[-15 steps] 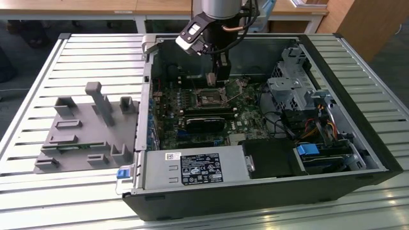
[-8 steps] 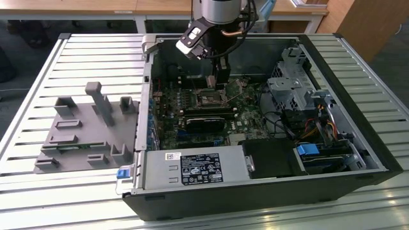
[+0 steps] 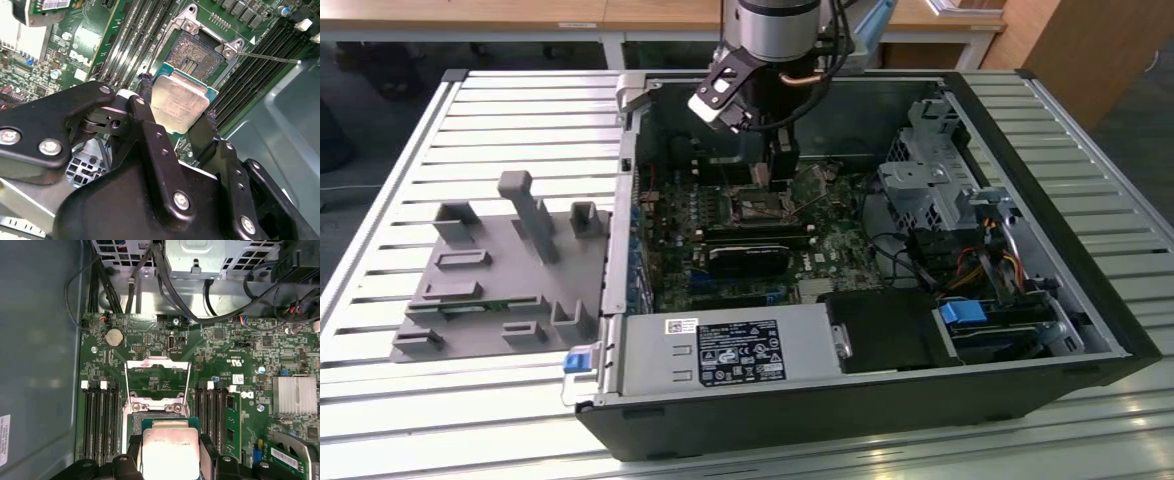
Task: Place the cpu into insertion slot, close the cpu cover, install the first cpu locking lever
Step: 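Place the cpu into insertion slot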
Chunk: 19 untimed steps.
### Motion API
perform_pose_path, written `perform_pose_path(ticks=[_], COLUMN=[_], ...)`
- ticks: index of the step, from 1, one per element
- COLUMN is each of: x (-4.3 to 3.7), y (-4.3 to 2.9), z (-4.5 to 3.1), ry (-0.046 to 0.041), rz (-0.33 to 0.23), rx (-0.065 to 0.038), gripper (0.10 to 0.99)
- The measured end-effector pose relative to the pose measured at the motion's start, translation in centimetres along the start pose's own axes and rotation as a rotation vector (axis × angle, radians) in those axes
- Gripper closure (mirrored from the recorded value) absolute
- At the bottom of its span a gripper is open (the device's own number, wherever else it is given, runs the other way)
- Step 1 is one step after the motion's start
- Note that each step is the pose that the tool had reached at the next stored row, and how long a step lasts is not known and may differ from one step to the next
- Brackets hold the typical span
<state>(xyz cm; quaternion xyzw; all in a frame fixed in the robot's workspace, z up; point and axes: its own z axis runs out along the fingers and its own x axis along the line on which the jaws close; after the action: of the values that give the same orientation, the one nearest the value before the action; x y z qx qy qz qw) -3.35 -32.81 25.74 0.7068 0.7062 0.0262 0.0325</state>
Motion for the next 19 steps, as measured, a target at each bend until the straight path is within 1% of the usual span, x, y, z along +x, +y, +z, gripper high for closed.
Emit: perform_pose_path(ticks=[2,19], x=[0.01,0.03], y=[-0.02,-0.08], z=[0.19,0.85], ry=[0.0,-0.003], rz=[0.0,0.0], rx=[0.0,-0.001], gripper=[0.545,0.545])
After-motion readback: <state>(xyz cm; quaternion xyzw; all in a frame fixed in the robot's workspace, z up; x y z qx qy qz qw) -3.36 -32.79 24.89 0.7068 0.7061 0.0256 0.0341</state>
